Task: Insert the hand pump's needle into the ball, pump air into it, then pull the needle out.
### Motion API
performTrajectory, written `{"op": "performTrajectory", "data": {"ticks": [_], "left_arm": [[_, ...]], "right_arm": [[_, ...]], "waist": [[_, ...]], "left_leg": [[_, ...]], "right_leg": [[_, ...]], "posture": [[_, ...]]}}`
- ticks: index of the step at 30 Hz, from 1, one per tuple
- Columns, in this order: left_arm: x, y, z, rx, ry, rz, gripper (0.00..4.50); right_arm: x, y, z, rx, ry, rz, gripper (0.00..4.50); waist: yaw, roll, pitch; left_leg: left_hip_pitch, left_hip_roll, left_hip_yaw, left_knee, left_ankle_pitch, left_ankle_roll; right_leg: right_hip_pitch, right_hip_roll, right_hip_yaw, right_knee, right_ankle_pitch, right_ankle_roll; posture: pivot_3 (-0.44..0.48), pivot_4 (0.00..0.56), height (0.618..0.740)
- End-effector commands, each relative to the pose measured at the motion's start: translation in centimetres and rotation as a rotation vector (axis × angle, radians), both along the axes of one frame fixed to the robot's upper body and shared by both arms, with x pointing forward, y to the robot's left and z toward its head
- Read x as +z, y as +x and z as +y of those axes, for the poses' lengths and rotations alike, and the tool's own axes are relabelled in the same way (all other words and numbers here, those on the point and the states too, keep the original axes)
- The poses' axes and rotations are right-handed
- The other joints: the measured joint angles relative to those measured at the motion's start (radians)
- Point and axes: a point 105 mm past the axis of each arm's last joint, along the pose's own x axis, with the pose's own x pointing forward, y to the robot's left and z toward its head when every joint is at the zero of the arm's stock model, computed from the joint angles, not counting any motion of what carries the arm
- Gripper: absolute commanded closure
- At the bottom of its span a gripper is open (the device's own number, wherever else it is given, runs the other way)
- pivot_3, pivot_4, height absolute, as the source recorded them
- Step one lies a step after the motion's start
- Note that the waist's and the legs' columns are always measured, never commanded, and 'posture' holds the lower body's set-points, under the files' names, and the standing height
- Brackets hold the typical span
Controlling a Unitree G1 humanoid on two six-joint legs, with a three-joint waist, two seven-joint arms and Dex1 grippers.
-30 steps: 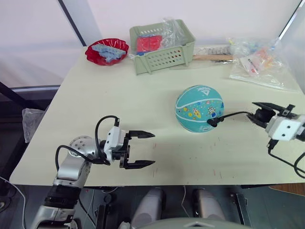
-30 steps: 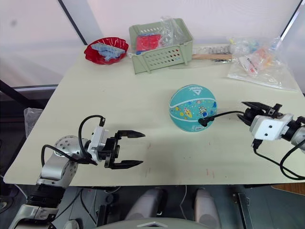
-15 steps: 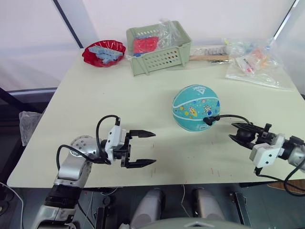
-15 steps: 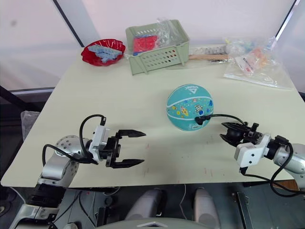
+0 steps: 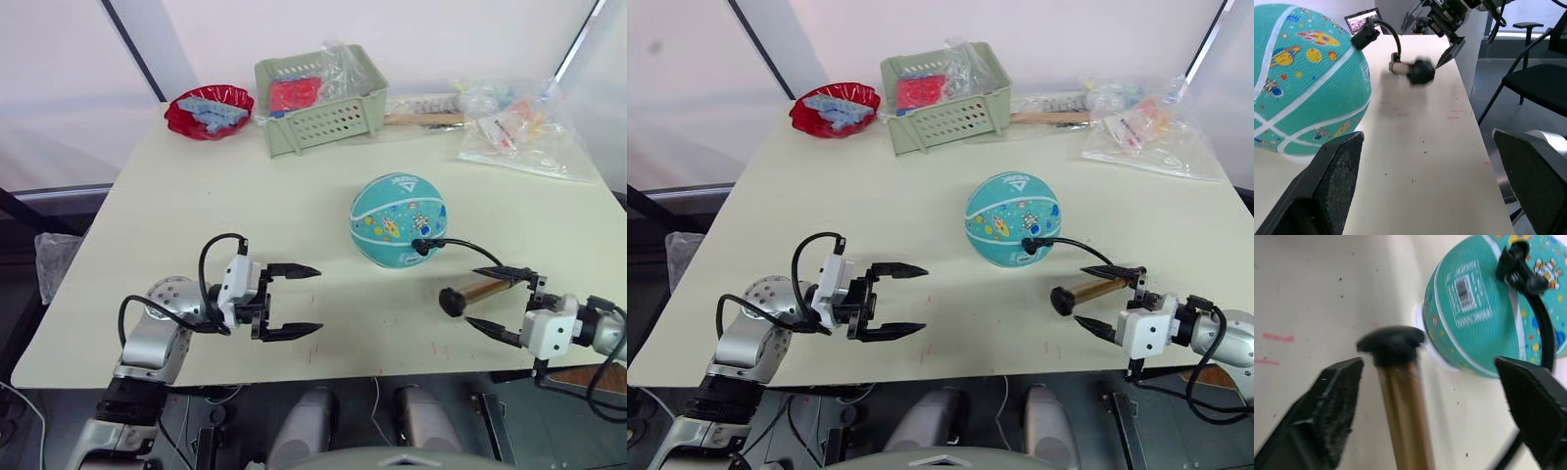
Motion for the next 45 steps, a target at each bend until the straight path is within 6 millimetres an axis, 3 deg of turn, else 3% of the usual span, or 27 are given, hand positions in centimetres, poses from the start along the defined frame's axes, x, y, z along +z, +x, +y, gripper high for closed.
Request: {"op": "performTrajectory", "data": {"ticks": [1,4,11,19,23,35,45], "left_arm": [[1.2,0.5,-0.2,0.0,-0.011,-0.051,0.0],[1.8,1.1,-0.4,0.013,-0.026,-0.064,0.0],[4.0,3.7,-1.8,0.083,-0.083,-0.106,0.0],[6.6,6.9,-4.5,0.157,-0.162,-0.148,0.0],[8.2,8.6,-6.3,0.189,-0.2,-0.185,0.0],[9.6,11.8,-9.9,0.27,-0.2,-0.137,0.0],[9.4,13.2,-13.3,0.285,-0.202,-0.116,0.0]], "right_arm": [[1.0,-0.3,-0.2,-0.013,0.053,-0.027,0.03],[1.3,-1.0,-0.1,-0.021,0.133,-0.005,0.03],[3.2,-3.2,0.5,-0.102,0.54,0.115,0.03],[4.6,-4.5,1.5,-0.12,0.734,0.151,0.03],[5.3,-4.9,2.1,-0.121,0.783,0.169,0.03],[6.3,-6.2,1.6,-0.176,0.815,0.208,0.03],[6.4,-6.8,1.2,-0.219,0.813,0.208,0.03]], "waist": [[0.0,0.0,0.0],[0.002,0.0,0.0],[0.004,-0.001,0.0],[0.004,-0.002,0.001],[0.007,-0.002,0.001],[0.008,-0.003,0.001],[0.006,-0.004,0.002]], "left_leg": [[0.0,0.0,0.0,0.0,0.0,0.0],[0.0,0.0,0.0,0.0,0.0,0.0],[0.0,0.0,-0.001,0.0,0.0,0.0],[0.0,0.0,0.0,0.002,0.0,0.0],[-0.002,0.0,-0.002,0.007,0.0,0.0],[-0.005,0.0,-0.002,0.013,0.0,0.0],[-0.005,0.0,-0.002,0.014,0.0,0.0]], "right_leg": [[0.0,0.0,0.0,0.0,0.0,0.0],[0.0,0.0,0.001,0.0,0.0,0.0],[0.0,0.0,0.001,0.0,0.0,0.0],[0.0,0.001,0.002,0.001,0.0,0.0],[0.0,0.002,0.001,0.001,0.0,0.001],[0.0,0.003,0.001,0.003,0.001,0.002],[0.0,0.003,0.001,0.003,0.001,0.003]], "posture": [[0.0,0.15,0.737],[0.0,0.15,0.737],[0.0,0.15,0.737],[0.0,0.15,0.737],[0.0,0.15,0.737],[0.0,0.15,0.737],[0.0,0.15,0.737]]}}
